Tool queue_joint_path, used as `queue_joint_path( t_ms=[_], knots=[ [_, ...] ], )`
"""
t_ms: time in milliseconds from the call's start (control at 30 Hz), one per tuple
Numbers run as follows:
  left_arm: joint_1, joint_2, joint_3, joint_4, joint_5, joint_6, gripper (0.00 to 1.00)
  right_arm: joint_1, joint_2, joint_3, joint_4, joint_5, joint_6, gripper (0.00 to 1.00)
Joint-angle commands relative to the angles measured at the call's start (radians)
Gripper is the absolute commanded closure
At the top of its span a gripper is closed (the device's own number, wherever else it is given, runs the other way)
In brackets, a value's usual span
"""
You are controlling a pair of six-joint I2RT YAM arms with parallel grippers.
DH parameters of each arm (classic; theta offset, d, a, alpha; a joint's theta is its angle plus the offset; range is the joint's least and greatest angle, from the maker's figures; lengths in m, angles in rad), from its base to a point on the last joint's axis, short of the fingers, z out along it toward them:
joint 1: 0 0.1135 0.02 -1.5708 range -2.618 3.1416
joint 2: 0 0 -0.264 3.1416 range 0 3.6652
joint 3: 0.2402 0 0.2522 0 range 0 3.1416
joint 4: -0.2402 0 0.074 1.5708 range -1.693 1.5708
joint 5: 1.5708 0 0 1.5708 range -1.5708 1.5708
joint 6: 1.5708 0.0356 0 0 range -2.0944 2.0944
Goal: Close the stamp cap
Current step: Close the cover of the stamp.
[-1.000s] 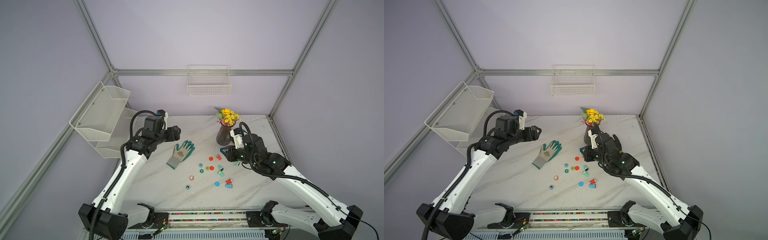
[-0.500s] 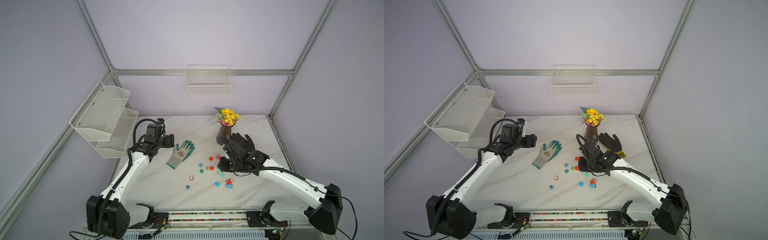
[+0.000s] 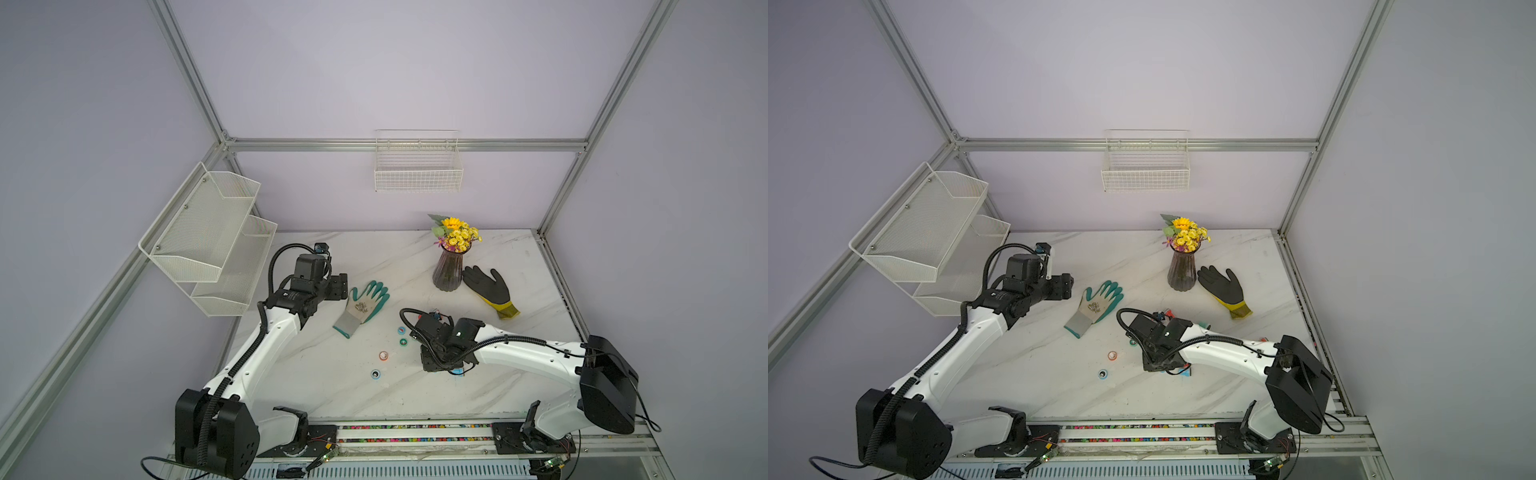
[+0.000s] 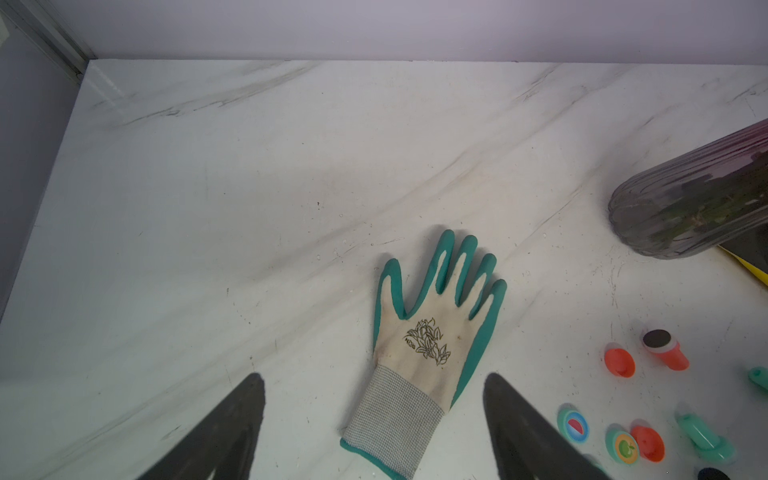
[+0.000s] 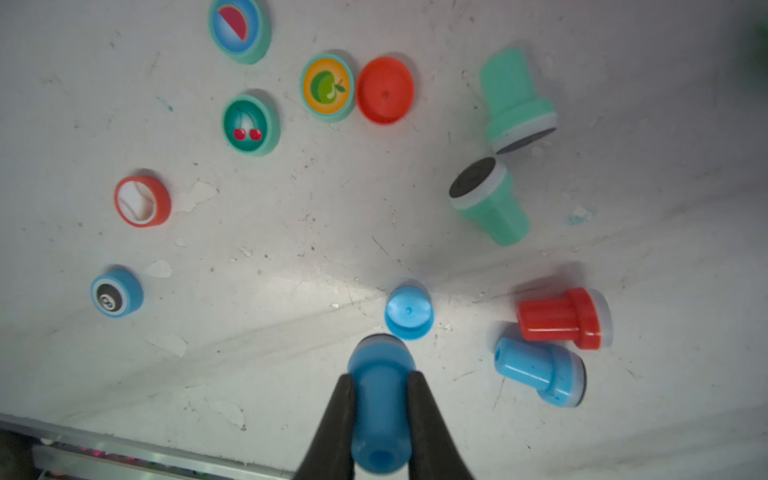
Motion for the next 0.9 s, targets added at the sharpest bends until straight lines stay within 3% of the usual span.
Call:
queue_joint_path(
  t_ms=[0,867],
  knots=[
    [0.006,-0.030,0.021,0.042,-0.001,0.002,0.18,0.002,0.022,-0.018,0.030,0.035,0.035,1.00],
    [0.006,-0.019,0.027,0.027,0.018,0.012,0.18,0.002,0.066,-0.046,0.044,0.023,0.035,1.00]
  ],
)
